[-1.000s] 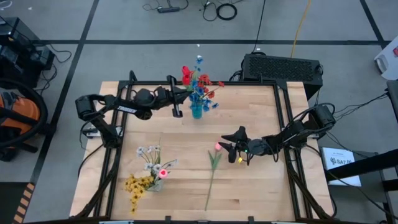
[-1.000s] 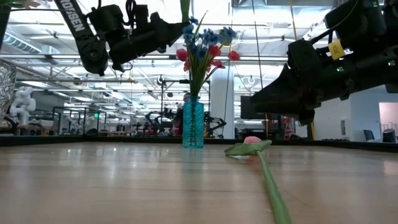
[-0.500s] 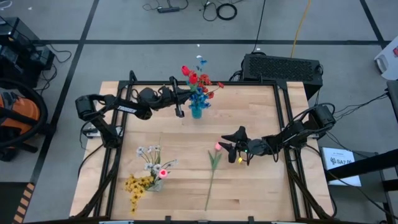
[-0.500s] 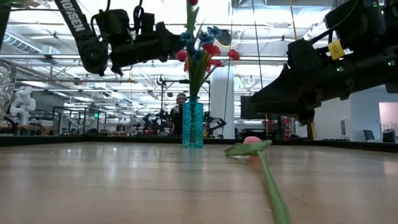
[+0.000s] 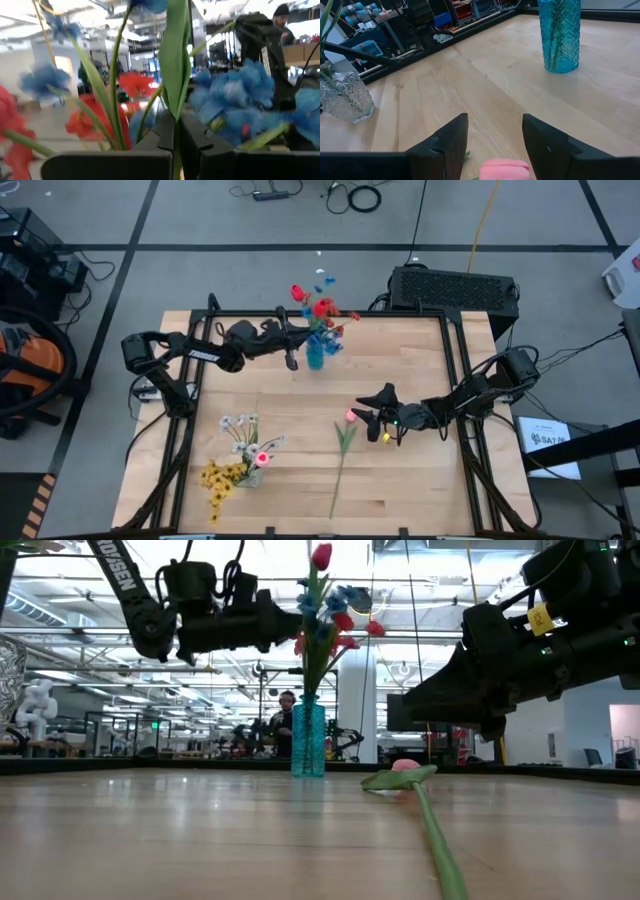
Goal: Sort flowers into vase by color
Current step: Put the red tulip into the blue flower vase
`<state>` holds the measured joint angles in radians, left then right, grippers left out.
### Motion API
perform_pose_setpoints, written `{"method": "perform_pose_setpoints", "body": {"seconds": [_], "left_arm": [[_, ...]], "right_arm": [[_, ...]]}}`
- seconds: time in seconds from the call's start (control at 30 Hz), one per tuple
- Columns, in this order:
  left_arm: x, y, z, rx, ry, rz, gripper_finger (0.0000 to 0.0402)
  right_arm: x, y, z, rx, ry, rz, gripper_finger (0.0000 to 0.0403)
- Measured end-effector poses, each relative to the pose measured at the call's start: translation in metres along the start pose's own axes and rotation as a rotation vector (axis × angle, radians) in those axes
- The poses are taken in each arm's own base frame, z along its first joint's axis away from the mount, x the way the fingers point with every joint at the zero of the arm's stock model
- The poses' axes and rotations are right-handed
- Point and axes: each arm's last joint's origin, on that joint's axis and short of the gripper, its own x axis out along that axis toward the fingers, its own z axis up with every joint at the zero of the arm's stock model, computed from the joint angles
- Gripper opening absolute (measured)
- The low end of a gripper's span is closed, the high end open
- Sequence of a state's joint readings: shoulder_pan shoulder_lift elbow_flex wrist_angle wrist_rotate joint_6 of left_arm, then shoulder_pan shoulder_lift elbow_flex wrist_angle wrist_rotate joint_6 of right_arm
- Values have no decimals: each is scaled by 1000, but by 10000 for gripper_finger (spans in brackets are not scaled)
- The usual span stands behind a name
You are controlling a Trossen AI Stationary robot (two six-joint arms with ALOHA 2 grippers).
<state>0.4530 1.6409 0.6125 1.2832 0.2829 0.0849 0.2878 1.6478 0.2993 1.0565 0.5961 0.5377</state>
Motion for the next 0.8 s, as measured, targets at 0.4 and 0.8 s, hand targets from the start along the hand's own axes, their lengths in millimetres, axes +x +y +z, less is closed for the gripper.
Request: {"method": "perform_pose_setpoints", "body": {"seconds": [0.4, 0.8], "left_arm": [[0, -1, -6, -19, 61, -7, 8], [-6, -3, -11, -23, 79, 10, 8]], "right_arm": [[0, 0, 0, 3, 0, 0, 180], [0, 0, 0, 5, -1, 0, 180]]}}
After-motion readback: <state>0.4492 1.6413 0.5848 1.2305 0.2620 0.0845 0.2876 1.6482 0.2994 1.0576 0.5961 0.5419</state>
